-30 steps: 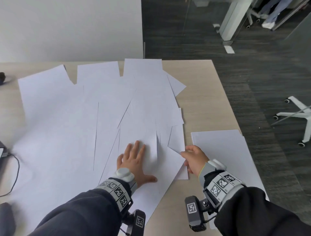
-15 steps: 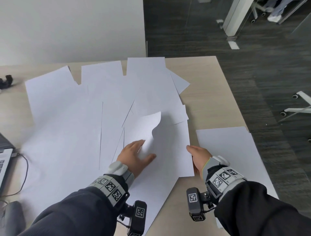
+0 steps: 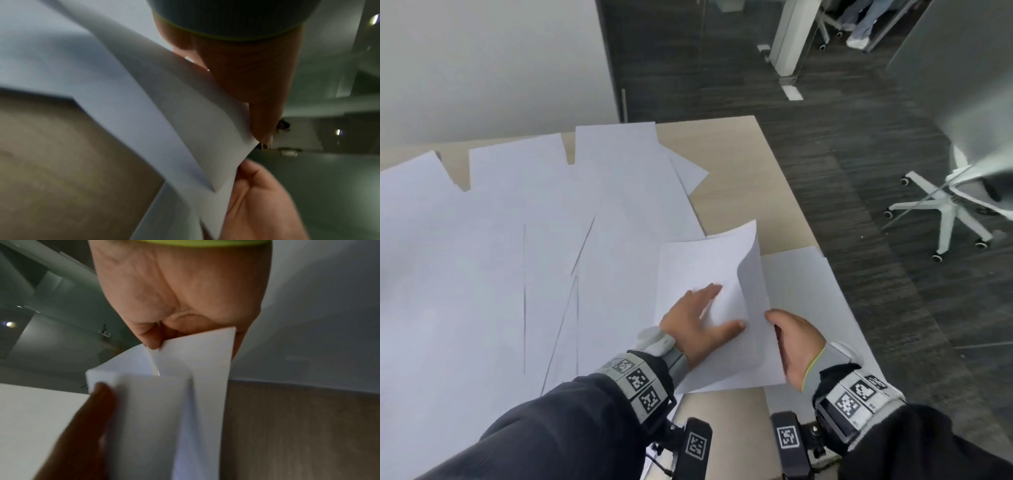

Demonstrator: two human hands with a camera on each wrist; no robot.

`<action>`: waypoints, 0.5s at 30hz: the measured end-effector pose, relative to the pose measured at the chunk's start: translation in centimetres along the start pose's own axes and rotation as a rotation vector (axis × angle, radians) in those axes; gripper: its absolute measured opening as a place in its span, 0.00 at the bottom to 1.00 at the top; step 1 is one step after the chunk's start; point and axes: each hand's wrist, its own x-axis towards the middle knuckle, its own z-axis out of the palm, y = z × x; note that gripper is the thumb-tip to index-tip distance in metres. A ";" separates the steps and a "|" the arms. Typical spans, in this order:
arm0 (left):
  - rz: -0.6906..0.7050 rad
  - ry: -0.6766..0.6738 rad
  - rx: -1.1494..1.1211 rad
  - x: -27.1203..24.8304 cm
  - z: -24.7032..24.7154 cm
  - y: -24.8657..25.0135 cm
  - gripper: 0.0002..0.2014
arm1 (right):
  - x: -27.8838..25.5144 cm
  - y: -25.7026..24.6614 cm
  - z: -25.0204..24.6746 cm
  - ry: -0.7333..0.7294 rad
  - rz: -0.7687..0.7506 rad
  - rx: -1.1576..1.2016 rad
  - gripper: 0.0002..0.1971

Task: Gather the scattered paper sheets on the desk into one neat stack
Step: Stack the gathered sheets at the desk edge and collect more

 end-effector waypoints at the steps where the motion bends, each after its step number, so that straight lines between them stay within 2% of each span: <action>1: 0.035 -0.040 0.072 0.3 1.0 0.5 0.44 | 0.0 0.2 -0.5 0.007 0.012 0.015 0.14; 3: 0.074 -0.142 0.237 0.7 2.9 1.0 0.49 | 0.0 0.6 -1.2 0.015 0.052 0.025 0.20; 6: 0.081 -0.248 0.376 0.8 4.7 0.6 0.49 | 0.1 0.7 -1.2 -0.007 0.149 0.005 0.31; 7: 0.094 -0.254 0.395 0.7 5.1 0.7 0.48 | 0.2 0.7 -1.4 -0.008 0.151 -0.014 0.29; 11: 0.115 -0.228 0.334 1.1 5.2 0.0 0.44 | 0.5 1.1 -1.6 0.000 0.030 -0.180 0.10; 15: 0.080 -0.073 0.250 3.1 2.4 -1.4 0.41 | 1.9 0.7 -2.4 0.071 -0.089 -0.401 0.09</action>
